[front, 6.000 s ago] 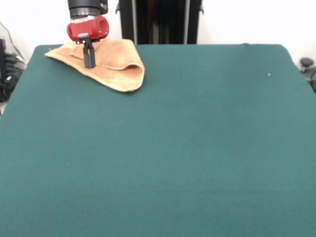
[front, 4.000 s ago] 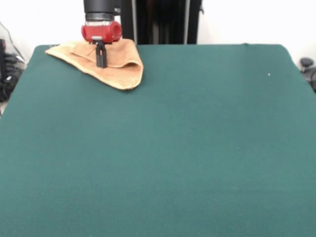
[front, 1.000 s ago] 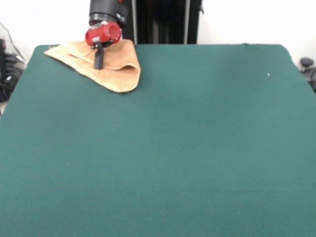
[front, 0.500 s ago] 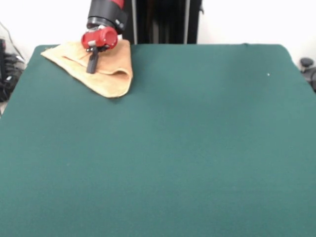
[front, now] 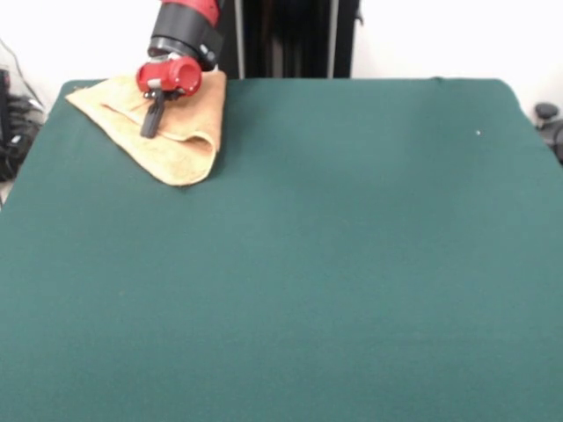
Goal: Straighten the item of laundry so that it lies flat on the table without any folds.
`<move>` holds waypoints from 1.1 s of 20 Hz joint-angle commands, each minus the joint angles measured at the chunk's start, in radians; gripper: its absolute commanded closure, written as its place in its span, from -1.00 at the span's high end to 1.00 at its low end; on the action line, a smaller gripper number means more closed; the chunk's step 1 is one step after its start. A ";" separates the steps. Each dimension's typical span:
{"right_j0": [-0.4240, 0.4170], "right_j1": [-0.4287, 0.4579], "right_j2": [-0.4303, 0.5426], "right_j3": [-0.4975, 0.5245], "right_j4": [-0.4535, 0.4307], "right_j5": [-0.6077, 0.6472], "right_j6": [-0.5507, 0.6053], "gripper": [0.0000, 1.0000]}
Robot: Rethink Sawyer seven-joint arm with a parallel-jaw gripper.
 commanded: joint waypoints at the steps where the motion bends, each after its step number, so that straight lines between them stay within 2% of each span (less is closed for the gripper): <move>1: 0.029 0.034 0.164 -0.236 0.163 0.213 -0.053 -1.00; 19: 0.022 0.038 0.160 -0.240 0.172 0.148 -0.052 -1.00; 22: 0.029 0.018 0.147 -0.222 0.137 0.179 -0.040 -1.00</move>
